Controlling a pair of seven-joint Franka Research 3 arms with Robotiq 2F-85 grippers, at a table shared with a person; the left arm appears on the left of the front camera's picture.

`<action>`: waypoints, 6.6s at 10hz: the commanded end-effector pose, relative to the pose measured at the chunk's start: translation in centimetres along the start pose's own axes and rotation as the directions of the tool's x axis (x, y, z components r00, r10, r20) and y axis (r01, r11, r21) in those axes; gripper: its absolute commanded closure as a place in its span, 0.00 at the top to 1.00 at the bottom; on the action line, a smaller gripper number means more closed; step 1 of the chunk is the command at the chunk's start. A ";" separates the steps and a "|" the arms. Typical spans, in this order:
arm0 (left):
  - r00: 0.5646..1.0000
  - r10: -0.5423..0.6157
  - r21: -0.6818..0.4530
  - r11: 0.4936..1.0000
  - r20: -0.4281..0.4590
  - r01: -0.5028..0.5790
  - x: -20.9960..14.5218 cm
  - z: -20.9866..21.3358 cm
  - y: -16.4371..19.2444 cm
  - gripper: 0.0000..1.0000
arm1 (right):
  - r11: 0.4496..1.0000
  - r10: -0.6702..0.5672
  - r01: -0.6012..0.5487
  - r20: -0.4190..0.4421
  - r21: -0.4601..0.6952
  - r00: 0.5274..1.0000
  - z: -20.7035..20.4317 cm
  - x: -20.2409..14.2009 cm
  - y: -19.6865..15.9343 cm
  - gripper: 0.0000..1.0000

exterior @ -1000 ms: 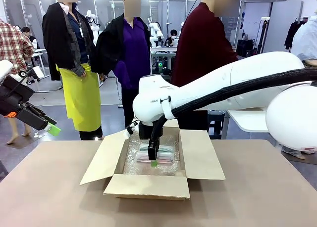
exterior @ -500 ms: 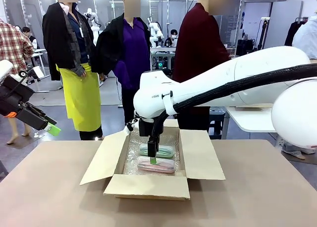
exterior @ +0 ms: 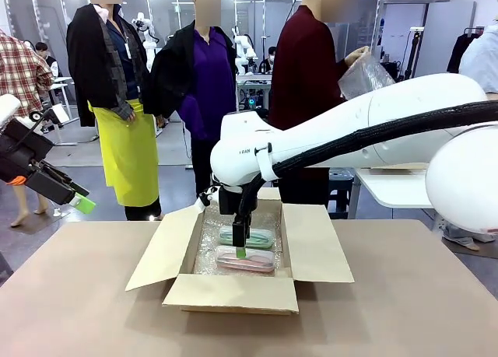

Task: Pack the glasses set securely to prepare it for shipping.
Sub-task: Put the Glasses case from the right side of the table into the Package Box, then position the Package Box on the left side of the table.

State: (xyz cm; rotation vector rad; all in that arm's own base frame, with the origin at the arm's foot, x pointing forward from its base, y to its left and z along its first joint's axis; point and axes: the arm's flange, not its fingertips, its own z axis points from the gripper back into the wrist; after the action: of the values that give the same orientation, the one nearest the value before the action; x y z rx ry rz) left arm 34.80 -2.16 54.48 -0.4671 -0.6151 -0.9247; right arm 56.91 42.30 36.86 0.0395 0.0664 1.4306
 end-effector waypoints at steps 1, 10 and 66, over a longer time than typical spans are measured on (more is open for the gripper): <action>1.000 -0.014 -0.024 1.000 0.020 0.014 -0.1 0.2 0.0 1.00 | 1.000 0.004 -0.004 -0.003 -0.003 1.000 0.1 0.1 0.2 1.00; 1.000 -0.014 -0.024 1.000 0.020 0.014 -0.1 0.2 0.0 1.00 | 1.000 0.000 0.000 0.000 0.000 1.000 0.0 0.0 0.0 1.00; 0.593 0.787 -0.714 0.316 -0.171 -0.625 -12.5 -22.1 23.8 1.00 | 0.842 -0.429 0.539 0.573 -0.026 0.699 13.7 -35.7 12.4 1.00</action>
State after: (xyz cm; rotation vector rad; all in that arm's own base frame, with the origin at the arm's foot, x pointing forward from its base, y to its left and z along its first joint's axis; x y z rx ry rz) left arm 54.52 4.27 27.59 -1.3640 -0.1277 -0.1868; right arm 40.86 8.51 51.93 0.2600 -0.5218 0.8536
